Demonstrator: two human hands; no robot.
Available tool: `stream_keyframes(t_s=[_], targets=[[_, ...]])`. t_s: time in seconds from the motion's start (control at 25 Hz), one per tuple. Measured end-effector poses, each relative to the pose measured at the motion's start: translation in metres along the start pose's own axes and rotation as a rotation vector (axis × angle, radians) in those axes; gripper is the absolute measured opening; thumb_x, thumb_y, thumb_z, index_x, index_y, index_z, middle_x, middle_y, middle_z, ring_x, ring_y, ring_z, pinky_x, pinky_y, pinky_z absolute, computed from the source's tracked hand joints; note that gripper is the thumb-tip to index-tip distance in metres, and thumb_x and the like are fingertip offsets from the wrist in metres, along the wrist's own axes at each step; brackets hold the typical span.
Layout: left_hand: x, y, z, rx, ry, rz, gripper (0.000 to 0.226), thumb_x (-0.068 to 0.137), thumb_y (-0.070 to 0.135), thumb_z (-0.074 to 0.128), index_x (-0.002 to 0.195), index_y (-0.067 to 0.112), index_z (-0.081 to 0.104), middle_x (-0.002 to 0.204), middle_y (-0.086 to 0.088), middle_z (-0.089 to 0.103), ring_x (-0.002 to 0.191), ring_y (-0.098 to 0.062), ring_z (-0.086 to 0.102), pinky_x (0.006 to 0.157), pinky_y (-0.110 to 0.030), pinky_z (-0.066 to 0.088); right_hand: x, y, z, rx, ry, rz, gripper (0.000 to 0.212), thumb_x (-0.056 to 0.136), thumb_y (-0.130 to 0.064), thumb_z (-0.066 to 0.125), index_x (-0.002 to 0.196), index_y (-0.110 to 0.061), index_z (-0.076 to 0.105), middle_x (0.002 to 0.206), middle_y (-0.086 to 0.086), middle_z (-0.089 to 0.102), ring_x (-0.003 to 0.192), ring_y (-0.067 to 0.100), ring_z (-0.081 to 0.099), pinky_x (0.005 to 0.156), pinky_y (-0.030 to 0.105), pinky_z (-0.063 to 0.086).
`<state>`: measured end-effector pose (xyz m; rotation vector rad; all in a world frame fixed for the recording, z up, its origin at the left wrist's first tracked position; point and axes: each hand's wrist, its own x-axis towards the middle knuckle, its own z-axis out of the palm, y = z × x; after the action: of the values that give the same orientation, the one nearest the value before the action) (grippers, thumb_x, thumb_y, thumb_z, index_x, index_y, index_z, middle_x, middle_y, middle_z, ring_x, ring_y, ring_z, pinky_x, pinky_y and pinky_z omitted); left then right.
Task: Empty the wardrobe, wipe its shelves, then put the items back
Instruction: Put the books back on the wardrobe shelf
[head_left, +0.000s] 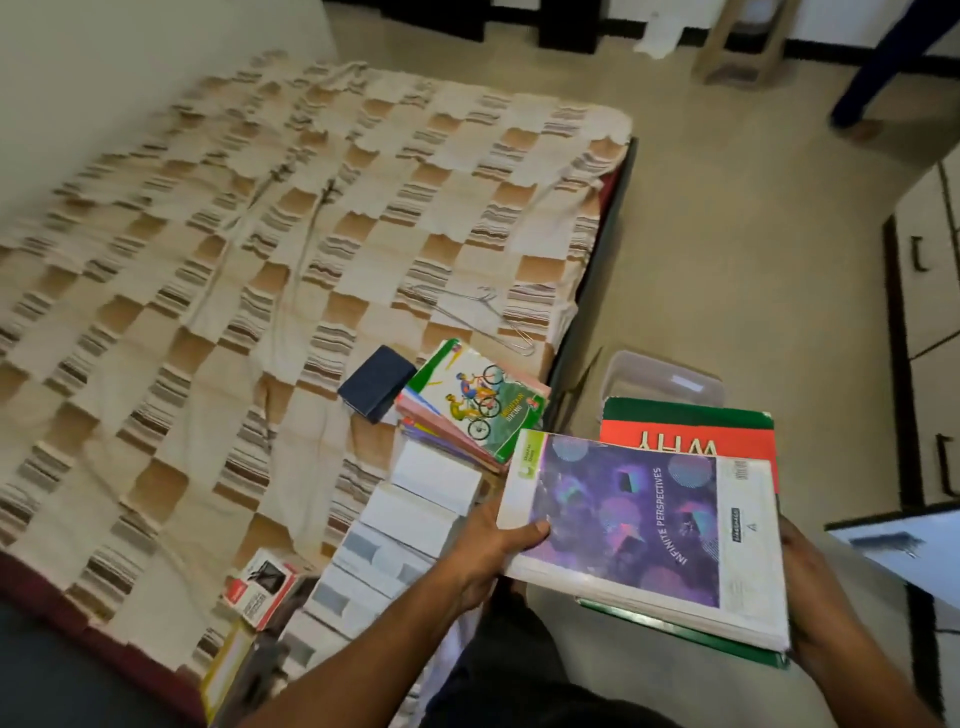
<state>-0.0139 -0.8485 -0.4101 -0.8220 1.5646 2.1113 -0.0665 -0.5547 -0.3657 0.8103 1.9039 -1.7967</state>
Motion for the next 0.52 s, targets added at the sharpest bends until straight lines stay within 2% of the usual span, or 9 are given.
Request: stream_keyframes(t_s=[0.08,0.12,0.2,0.28,0.4,0.52], targets=[[0.019,0.010,-0.027,-0.018,0.014,0.034,0.039,0.085,0.006,0.076,0.122,0.009,0.064,0.112,-0.010,0.075,0.103,-0.030,0.072,0.088,-0.041,0.059,0.015,-0.010,0.011,0.000,-0.030,-0.019,0.028,0.095,-0.028,0.059,0.119,-0.013,0.066,0.111,0.021,0.072,0.103,0.049,0.067,0.091,0.064,0.051],[0.031,0.017,-0.042,-0.017,0.042,0.047,0.035,0.085,0.004,0.075,0.119,0.009,0.066,0.108,-0.008,0.076,0.099,-0.028,0.073,0.083,-0.037,0.059,0.023,-0.025,0.019,-0.072,-0.008,-0.015,0.030,0.094,-0.030,0.060,0.119,-0.014,0.066,0.110,0.021,0.073,0.101,0.050,0.067,0.088,0.064,0.052],[0.054,0.031,-0.070,-0.005,0.115,0.055,0.032,0.084,0.000,0.074,0.114,0.010,0.067,0.103,-0.005,0.077,0.094,-0.024,0.073,0.077,-0.030,0.058,0.042,-0.045,0.037,-0.156,0.040,-0.035,0.025,0.095,-0.029,0.060,0.115,-0.015,0.066,0.099,0.018,0.074,0.088,0.046,0.070,0.072,0.052,0.059],[0.079,0.046,-0.095,0.014,0.188,0.063,0.033,0.084,-0.001,0.075,0.113,0.012,0.068,0.103,-0.007,0.077,0.097,-0.027,0.072,0.078,-0.031,0.059,0.058,-0.063,0.052,-0.251,0.023,-0.104,0.019,0.097,-0.027,0.059,0.112,-0.017,0.064,0.090,0.011,0.072,0.075,0.035,0.071,0.060,0.036,0.055],[0.125,0.072,-0.127,0.010,0.251,0.084,0.034,0.085,-0.002,0.074,0.112,0.016,0.067,0.103,-0.004,0.076,0.093,-0.023,0.073,0.073,-0.026,0.059,0.090,-0.088,0.070,-0.397,0.010,-0.171,0.024,0.098,-0.030,0.058,0.117,-0.015,0.062,0.098,0.016,0.070,0.076,0.031,0.068,0.063,0.033,0.051],[0.165,0.091,-0.145,0.078,0.298,0.054,0.030,0.087,0.002,0.073,0.113,0.014,0.063,0.109,-0.007,0.072,0.078,-0.010,0.072,0.063,-0.018,0.057,0.110,-0.103,0.084,-0.438,0.014,-0.207,0.024,0.098,-0.030,0.057,0.117,-0.016,0.060,0.099,0.019,0.067,0.076,0.030,0.066,0.065,0.033,0.050]])
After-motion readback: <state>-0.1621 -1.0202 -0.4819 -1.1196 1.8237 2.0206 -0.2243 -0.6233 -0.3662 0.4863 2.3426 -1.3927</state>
